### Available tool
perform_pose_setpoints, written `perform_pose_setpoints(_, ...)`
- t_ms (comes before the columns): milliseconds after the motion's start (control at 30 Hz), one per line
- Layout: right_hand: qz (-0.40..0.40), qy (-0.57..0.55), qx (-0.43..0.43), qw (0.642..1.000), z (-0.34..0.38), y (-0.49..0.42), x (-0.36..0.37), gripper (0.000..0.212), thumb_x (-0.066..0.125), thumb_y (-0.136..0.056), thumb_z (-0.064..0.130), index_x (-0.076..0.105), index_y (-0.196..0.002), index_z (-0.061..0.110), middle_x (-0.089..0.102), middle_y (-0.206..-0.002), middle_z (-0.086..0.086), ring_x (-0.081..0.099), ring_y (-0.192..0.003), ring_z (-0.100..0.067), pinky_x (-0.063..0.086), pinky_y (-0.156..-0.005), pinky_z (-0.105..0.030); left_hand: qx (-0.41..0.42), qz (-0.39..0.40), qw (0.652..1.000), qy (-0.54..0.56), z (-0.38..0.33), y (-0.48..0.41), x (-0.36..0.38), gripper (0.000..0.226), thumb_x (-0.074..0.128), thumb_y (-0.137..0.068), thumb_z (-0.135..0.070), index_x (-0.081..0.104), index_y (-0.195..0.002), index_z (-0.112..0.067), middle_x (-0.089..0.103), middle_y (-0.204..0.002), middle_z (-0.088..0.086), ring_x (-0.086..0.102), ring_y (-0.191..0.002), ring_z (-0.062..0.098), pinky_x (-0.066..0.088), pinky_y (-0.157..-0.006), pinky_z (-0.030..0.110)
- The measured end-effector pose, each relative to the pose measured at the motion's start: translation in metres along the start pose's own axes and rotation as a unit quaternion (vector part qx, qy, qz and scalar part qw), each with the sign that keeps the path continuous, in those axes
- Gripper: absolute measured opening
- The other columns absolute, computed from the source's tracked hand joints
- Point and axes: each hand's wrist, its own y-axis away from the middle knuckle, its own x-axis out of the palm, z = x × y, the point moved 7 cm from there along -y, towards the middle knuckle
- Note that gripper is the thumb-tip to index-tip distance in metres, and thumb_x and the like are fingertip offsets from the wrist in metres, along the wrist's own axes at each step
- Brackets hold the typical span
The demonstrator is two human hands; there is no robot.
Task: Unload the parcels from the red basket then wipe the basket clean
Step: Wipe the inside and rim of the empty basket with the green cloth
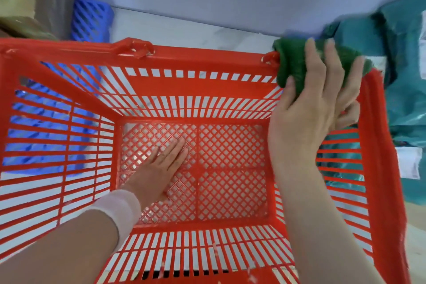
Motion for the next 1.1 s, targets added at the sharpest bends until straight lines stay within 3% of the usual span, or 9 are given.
perform_pose_setpoints(200,0.192,-0.076,-0.209,0.956,0.005,-0.04,0.01,0.037,0.055,-0.079,0.021,0.062,-0.115,0.016,0.061,-0.108,-0.01,0.04,-0.104,-0.018,0.024,-0.091,-0.032,-0.017,0.011,1.0,0.003,0.003,0.0,-0.006,0.115,0.065,-0.08,-0.037,-0.036,-0.132,-0.015,-0.044,-0.141,0.004,-0.031,-0.134,0.018,0.001,-0.119,0.04)
perform_pose_setpoints(367,0.306,-0.038,-0.263,0.914,0.013,-0.058,0.023,0.041,0.048,-0.083,0.031,0.058,-0.116,0.01,0.06,-0.112,-0.012,0.05,-0.107,-0.032,0.025,-0.088,-0.033,-0.023,0.04,0.999,0.001,-0.001,0.002,-0.024,0.097,0.058,-0.086,-0.029,-0.02,-0.143,-0.016,-0.033,-0.148,0.002,-0.017,-0.143,0.019,0.006,-0.118,0.04)
perform_pose_setpoints(500,0.283,-0.134,-0.164,0.935,0.008,-0.054,0.013,0.033,0.045,-0.091,0.023,0.057,-0.115,0.004,0.061,-0.11,-0.016,0.052,-0.103,-0.027,0.029,-0.085,-0.025,-0.053,0.022,0.992,0.113,-0.002,0.016,-0.055,0.076,0.049,-0.091,-0.032,0.0,-0.148,-0.017,-0.008,-0.158,0.002,0.012,-0.144,0.021,0.024,-0.114,0.039)
perform_pose_setpoints(600,0.287,-0.245,-0.052,0.925,0.003,-0.054,-0.012,0.026,0.042,-0.095,0.019,0.052,-0.113,0.003,0.058,-0.093,0.003,0.049,-0.08,0.009,0.034,-0.075,-0.009,-0.067,-0.022,0.975,0.213,-0.003,0.046,-0.085,0.064,0.048,-0.092,-0.034,0.018,-0.146,-0.016,0.02,-0.155,0.005,0.031,-0.137,0.023,0.027,-0.109,0.031)
perform_pose_setpoints(700,0.305,-0.298,-0.019,0.904,0.008,-0.042,-0.048,0.009,0.041,-0.097,0.017,0.042,-0.105,0.015,0.044,-0.084,0.021,0.045,-0.072,0.028,0.033,-0.071,0.002,-0.09,-0.071,0.948,0.296,0.0,0.097,-0.111,0.047,0.049,-0.093,-0.028,0.042,-0.135,-0.009,0.049,-0.138,0.013,0.048,-0.124,0.026,0.033,-0.102,0.028)
perform_pose_setpoints(833,0.382,-0.324,-0.011,0.866,0.01,0.007,-0.103,0.018,0.042,-0.097,0.015,0.043,-0.113,0.023,0.05,-0.09,0.022,0.049,-0.075,0.024,0.038,-0.076,-0.001,-0.111,-0.195,0.89,0.396,0.004,0.184,-0.121,0.024,0.051,-0.091,-0.021,0.059,-0.112,-0.01,0.066,-0.1,0.006,0.061,-0.093,0.022,0.042,-0.084,0.024)
perform_pose_setpoints(933,0.428,-0.308,-0.008,0.85,0.006,0.057,-0.147,0.023,0.043,-0.096,0.01,0.044,-0.113,0.026,0.051,-0.09,0.025,0.05,-0.076,0.025,0.036,-0.073,0.003,-0.117,-0.245,0.859,0.434,-0.012,0.245,-0.103,0.021,0.048,-0.092,-0.027,0.06,-0.106,-0.018,0.062,-0.097,-0.009,0.057,-0.09,0.008,0.04,-0.079,0.016)
perform_pose_setpoints(1033,0.449,-0.278,-0.01,0.849,0.006,0.104,-0.181,0.031,0.043,-0.091,0.017,0.045,-0.118,0.033,0.053,-0.097,0.038,0.05,-0.087,0.025,0.034,-0.079,0.005,-0.135,-0.255,0.866,0.408,-0.029,0.276,-0.068,0.027,0.044,-0.092,-0.035,0.059,-0.11,-0.021,0.062,-0.109,-0.006,0.056,-0.101,0.011,0.042,-0.089,0.028)
perform_pose_setpoints(1100,0.438,-0.253,-0.013,0.862,0.01,0.132,-0.193,0.04,0.042,-0.09,0.019,0.042,-0.127,0.033,0.054,-0.111,0.026,0.048,-0.099,0.016,0.032,-0.089,0.003,-0.137,-0.27,0.884,0.355,-0.034,0.281,-0.053,0.036,0.037,-0.092,-0.039,0.061,-0.108,-0.017,0.065,-0.106,0.0,0.059,-0.098,0.019,0.044,-0.085,0.032)
